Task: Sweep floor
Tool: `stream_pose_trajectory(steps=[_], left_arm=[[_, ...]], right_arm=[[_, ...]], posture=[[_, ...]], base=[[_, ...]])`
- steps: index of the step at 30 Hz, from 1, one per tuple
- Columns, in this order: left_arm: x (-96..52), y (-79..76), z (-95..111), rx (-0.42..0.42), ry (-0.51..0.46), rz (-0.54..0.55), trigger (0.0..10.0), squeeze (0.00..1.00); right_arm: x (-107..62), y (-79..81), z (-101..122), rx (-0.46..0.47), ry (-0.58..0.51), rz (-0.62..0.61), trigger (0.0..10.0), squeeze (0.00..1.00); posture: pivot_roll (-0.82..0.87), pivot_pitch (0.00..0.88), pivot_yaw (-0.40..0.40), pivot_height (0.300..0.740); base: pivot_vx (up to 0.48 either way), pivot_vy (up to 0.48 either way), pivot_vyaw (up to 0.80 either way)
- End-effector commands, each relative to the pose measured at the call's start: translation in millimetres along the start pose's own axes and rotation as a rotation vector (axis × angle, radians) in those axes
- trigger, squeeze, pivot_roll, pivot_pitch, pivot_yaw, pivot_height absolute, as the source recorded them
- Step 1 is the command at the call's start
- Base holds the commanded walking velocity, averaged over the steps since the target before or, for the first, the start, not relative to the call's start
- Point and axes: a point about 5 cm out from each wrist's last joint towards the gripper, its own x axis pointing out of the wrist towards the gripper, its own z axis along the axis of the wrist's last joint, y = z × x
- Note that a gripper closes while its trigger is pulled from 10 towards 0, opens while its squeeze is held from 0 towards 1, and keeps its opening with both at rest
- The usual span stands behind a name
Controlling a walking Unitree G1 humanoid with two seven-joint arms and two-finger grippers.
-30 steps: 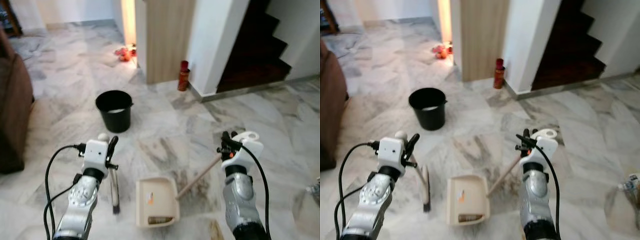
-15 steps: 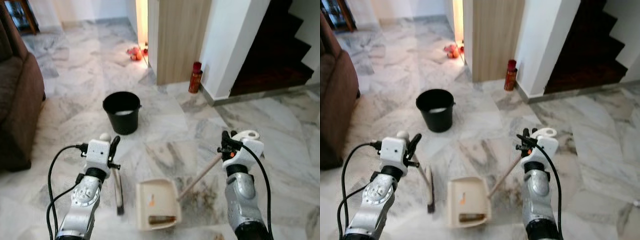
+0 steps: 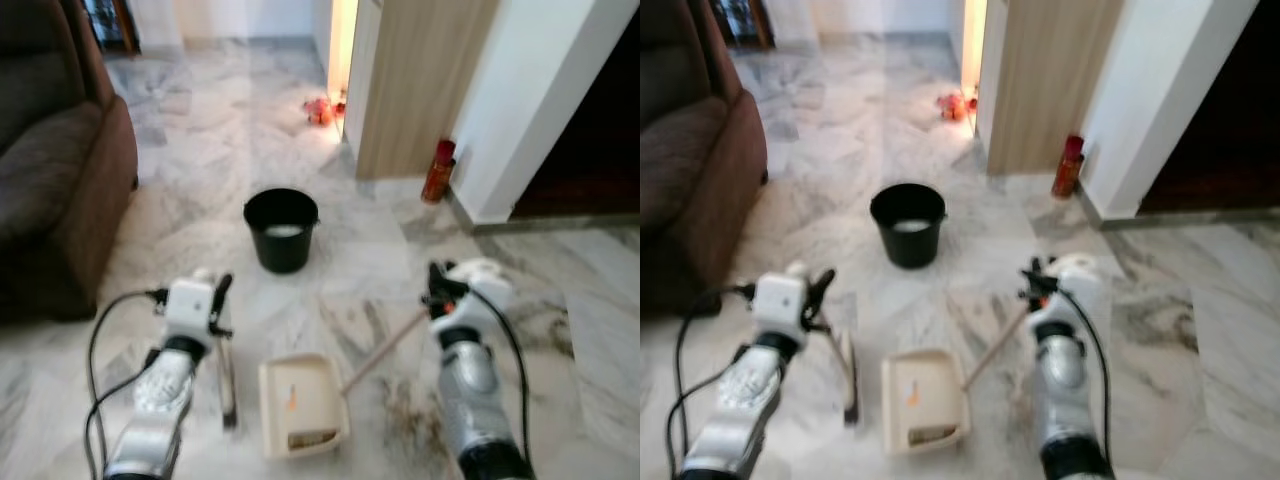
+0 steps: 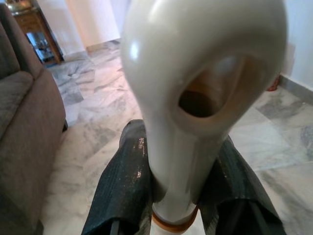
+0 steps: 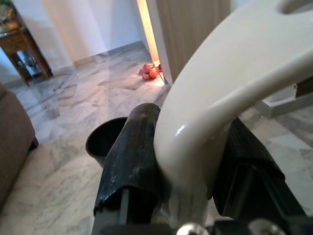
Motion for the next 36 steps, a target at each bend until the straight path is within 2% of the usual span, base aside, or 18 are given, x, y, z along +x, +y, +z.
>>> stream_pose_trajectory(steps=[1, 18, 28, 36], left_arm=[[4.2, -4.0, 10.4, -0.008, -0.051, -0.006, 10.0, 0.00], [4.5, -1.7, 11.3, -0.005, -0.055, 0.005, 10.0, 0.00], [4.4, -2.3, 11.2, -0.004, -0.055, 0.006, 10.0, 0.00], [4.6, -2.8, 11.3, -0.005, -0.056, 0.007, 10.0, 0.00]], right_arm=[[2.1, -7.0, 8.9, -0.004, -0.035, -0.016, 10.0, 0.00], [2.7, -5.0, 10.8, -0.011, -0.043, 0.008, 10.0, 0.00], [3.1, -3.5, 11.3, -0.005, -0.045, 0.018, 10.0, 0.00], [3.3, -3.6, 10.1, 0.000, -0.035, 0.020, 10.0, 0.00]], posture=[[0.02, 0.038, -0.030, 0.740], [0.02, 0.039, -0.030, 0.740], [0.02, 0.032, -0.030, 0.740], [0.02, 0.025, -0.031, 0.740]], base=[[0.289, 0.000, 0.00], [0.295, 0.000, 0.00], [0.303, 0.000, 0.65], [0.304, 0.000, 0.00]])
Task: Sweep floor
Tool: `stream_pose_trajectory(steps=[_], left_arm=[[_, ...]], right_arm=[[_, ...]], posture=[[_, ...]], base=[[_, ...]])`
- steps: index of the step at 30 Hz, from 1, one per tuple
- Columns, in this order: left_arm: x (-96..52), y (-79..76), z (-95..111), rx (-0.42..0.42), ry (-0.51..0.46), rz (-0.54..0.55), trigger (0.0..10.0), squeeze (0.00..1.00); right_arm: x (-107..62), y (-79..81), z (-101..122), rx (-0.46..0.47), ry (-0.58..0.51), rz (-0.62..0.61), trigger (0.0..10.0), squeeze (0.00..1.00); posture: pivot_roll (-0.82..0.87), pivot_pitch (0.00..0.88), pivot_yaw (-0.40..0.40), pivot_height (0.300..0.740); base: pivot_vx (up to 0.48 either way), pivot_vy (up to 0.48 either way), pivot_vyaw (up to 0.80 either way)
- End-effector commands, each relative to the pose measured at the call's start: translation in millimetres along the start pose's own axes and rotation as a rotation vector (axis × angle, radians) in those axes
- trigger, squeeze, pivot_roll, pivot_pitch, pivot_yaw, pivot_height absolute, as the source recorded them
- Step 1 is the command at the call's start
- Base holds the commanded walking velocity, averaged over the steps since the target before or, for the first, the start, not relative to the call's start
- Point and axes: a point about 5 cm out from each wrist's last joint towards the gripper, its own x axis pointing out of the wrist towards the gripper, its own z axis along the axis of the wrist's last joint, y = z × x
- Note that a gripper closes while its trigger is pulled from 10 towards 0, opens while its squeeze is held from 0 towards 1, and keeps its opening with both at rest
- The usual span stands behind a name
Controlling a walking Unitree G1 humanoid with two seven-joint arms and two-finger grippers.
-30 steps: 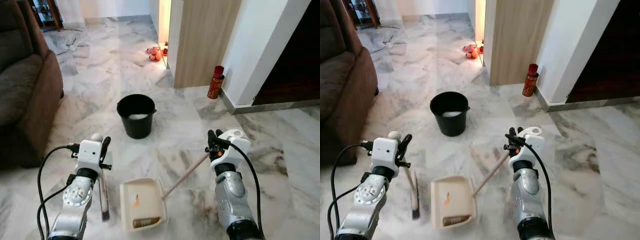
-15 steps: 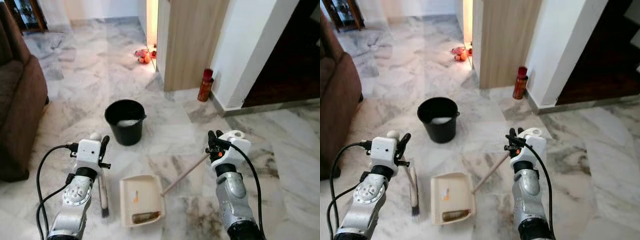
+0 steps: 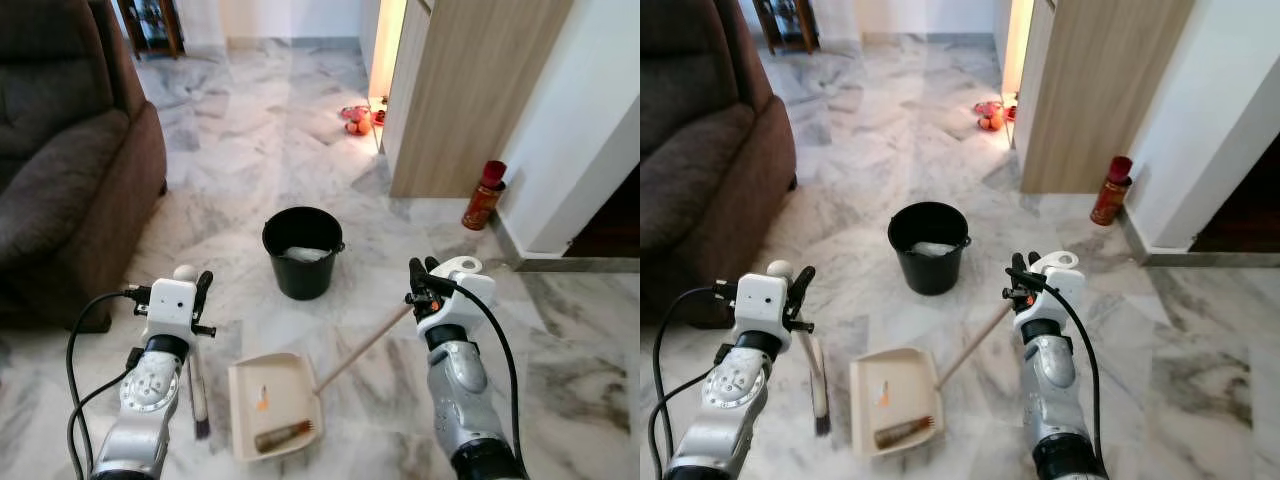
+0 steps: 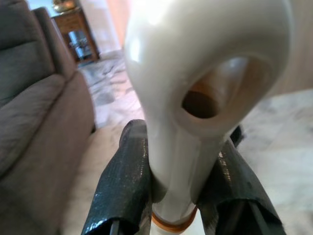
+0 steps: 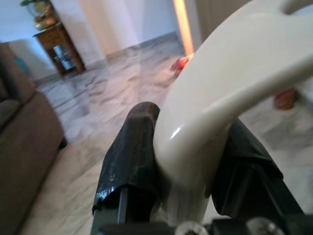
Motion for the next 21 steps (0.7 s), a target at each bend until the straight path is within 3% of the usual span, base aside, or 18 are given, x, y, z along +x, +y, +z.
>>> stream_pose_trajectory(steps=[1, 21], left_arm=[[3.3, 3.7, 9.7, 0.012, -0.049, 0.004, 10.0, 0.00], [2.6, 3.0, 9.0, 0.012, -0.045, 0.005, 10.0, 0.00]], right_arm=[[5.7, 4.2, 11.5, -0.010, -0.048, 0.016, 10.0, 0.00], [5.3, 5.9, 9.8, 0.002, -0.037, 0.029, 10.0, 0.00]], posture=[[0.02, 0.026, -0.032, 0.740], [0.02, 0.032, -0.036, 0.740]], base=[[0.300, 0.000, 0.00], [0.302, 0.000, 0.00]])
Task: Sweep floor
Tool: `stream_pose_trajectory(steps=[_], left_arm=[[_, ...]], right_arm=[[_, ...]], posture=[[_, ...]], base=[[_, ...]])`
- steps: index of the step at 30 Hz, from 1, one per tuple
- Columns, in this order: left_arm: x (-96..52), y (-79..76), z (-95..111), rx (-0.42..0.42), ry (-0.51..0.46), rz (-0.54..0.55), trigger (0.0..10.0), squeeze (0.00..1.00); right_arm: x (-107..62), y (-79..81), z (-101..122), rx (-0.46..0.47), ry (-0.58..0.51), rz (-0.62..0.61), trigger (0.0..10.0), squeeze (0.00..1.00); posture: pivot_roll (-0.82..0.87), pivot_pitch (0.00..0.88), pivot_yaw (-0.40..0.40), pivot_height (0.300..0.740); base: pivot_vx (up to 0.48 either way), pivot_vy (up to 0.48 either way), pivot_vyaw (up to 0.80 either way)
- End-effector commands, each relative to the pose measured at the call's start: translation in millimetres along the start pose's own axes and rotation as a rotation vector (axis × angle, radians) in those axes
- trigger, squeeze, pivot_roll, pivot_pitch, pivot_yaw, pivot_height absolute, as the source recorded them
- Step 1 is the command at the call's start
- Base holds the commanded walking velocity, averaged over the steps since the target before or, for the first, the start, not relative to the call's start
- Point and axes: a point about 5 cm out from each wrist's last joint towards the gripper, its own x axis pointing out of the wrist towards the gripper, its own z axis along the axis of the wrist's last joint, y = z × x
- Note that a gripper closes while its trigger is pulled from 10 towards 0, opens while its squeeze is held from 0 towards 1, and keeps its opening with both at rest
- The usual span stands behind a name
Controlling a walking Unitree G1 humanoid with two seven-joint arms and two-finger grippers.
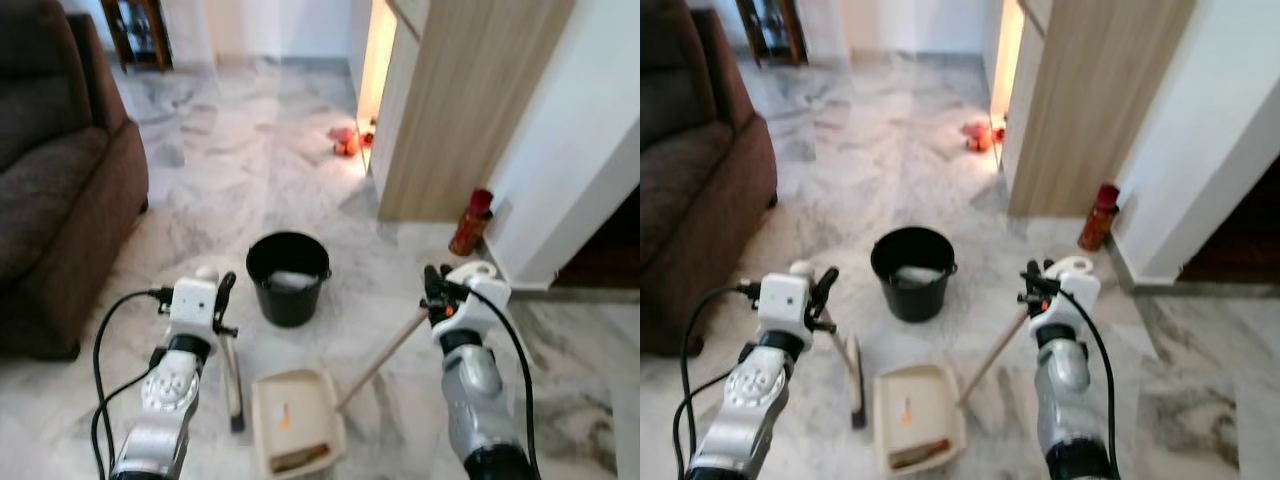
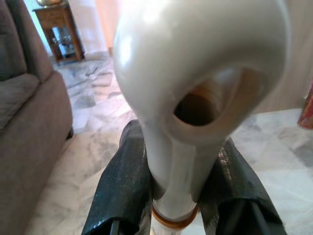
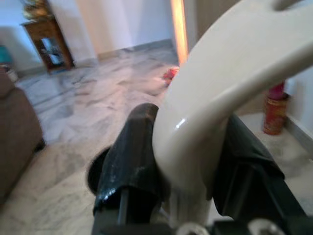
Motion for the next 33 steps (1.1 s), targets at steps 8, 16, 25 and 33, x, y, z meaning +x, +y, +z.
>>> stream_pose_trajectory(steps=[8, 16, 25, 33], left_arm=[[4.2, -1.8, 11, 0.008, -0.053, 0.000, 10.0, 0.00], [3.8, -0.8, 9, 0.010, -0.045, -0.003, 10.0, 0.00], [4.0, 3.5, 7, 0.019, -0.037, 0.002, 10.0, 0.00], [4.5, 3.5, 6, 0.020, -0.035, 0.001, 10.0, 0.00]], right_arm=[[3.0, -5.0, 12, 0.030, -0.055, -0.015, 10.0, 0.00], [3.9, -3.7, 20, 0.021, -0.083, -0.009, 10.0, 0.00], [-0.8, -9.8, 38, 0.035, -0.152, -0.015, 10.0, 0.00], [-6.0, -8.5, 62, 0.022, -0.220, 0.001, 10.0, 0.00]], posture=[[0.02, 0.032, -0.036, 0.740], [0.02, 0.042, -0.037, 0.740], [0.01, 0.046, -0.037, 0.740], [0.01, 0.048, -0.036, 0.740]], base=[[0.183, 0.000, 0.00], [0.000, 0.000, 0.00], [0.000, 0.000, 0.00], [0.000, 0.000, 0.00]])
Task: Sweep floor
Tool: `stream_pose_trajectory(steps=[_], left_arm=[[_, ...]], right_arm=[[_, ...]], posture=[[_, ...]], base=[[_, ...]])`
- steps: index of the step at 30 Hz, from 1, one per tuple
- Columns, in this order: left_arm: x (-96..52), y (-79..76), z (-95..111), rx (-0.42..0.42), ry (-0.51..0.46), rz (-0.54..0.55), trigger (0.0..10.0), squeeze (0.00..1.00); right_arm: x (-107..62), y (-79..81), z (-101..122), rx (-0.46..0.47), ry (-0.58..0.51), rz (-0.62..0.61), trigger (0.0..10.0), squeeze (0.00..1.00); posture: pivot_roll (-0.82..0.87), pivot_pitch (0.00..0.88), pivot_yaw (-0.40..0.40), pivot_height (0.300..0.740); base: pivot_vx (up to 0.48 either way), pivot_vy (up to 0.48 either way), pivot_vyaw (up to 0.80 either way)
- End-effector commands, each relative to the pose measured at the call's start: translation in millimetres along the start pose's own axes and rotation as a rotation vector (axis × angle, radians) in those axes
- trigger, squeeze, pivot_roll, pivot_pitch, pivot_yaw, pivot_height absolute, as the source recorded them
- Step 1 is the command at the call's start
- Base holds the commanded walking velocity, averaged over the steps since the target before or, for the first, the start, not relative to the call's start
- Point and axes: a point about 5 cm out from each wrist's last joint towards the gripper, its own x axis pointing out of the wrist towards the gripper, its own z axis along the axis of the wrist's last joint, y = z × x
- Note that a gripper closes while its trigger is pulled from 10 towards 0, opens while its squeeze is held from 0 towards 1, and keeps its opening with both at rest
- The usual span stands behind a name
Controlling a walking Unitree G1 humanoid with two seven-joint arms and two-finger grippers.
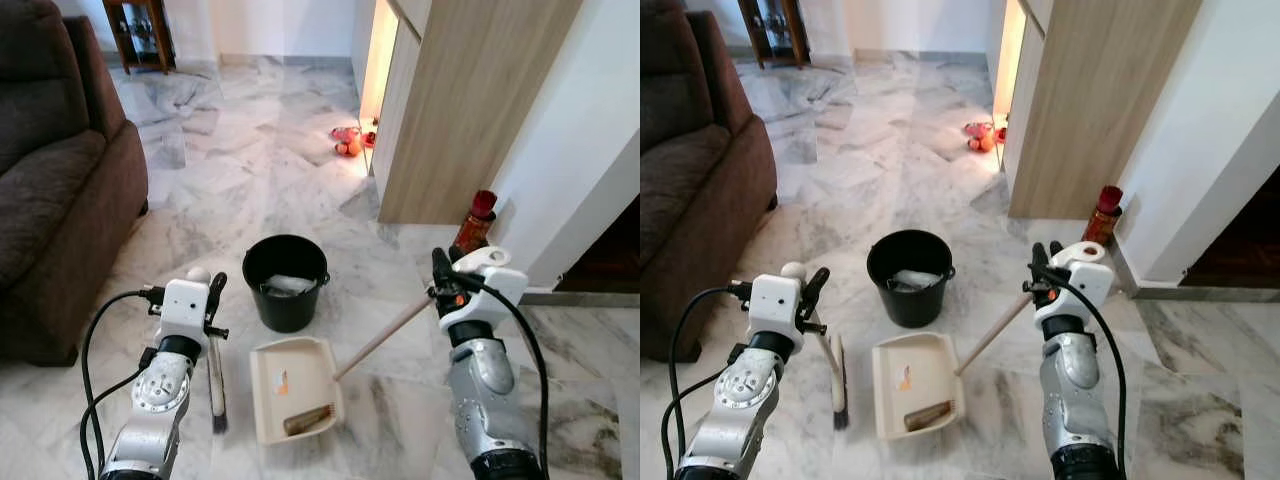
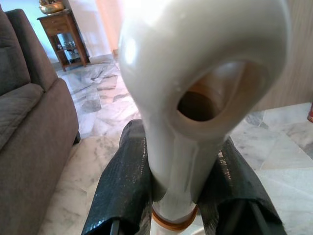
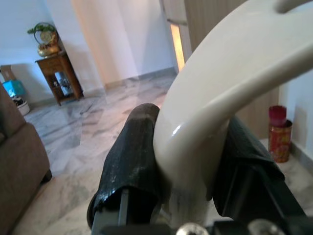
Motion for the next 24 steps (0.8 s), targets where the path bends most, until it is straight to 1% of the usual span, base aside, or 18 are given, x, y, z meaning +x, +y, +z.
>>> stream_pose_trajectory(steps=[1, 3, 5, 7, 13, 18, 20, 24], left_arm=[[3.2, 2.6, 6, 0.008, -0.034, 0.004, 10.0, 0.00], [3.3, 2.6, 6, 0.007, -0.035, 0.004, 10.0, 0.00], [2.7, 2.2, 6, 0.007, -0.034, 0.002, 10.0, 0.00], [2.0, 1.6, 6, 0.006, -0.034, 0.002, 10.0, 0.00], [2.0, 0.5, 6, -0.001, -0.043, 0.001, 10.0, 0.00], [1.1, -2.1, 6, -0.006, -0.048, -0.005, 10.0, 0.00], [1.4, -2.5, 6, -0.008, -0.050, -0.005, 10.0, 0.00], [2.0, -3.0, 7, -0.014, -0.064, -0.004, 10.0, 0.00]], right_arm=[[4.3, 4.0, 24, 0.016, -0.092, 0.018, 10.0, 0.00], [3.3, 3.7, 29, 0.005, -0.108, 0.016, 10.0, 0.00], [1.2, 5.6, 35, -0.039, -0.126, 0.034, 10.0, 0.00], [-0.6, 6.5, 37, -0.053, -0.128, 0.042, 10.0, 0.00], [-6.2, 7.5, 50, -0.044, -0.176, 0.027, 10.0, 0.00], [-7.4, 7.5, 55, -0.039, -0.194, 0.025, 10.0, 0.00], [-6.5, 9.6, 60, -0.012, -0.208, 0.031, 10.0, 0.00], [-2.3, 11.9, 68, 0.004, -0.241, 0.021, 10.0, 0.00]], posture=[[0.01, 0.048, -0.036, 0.740], [0.01, 0.048, -0.036, 0.740], [0.01, 0.047, -0.038, 0.740], [0.01, 0.043, -0.039, 0.740], [0.00, 0.024, -0.038, 0.740], [0.00, 0.008, -0.037, 0.740], [0.00, 0.000, -0.038, 0.740], [0.00, 0.000, -0.038, 0.740]], base=[[0.000, 0.000, 0.00], [0.000, 0.000, 0.00], [0.000, 0.000, 0.00], [0.000, 0.000, 0.00], [0.000, 0.000, 0.00], [0.000, 0.000, 0.00], [0.000, 0.000, 0.00], [0.000, 0.000, 0.00]])
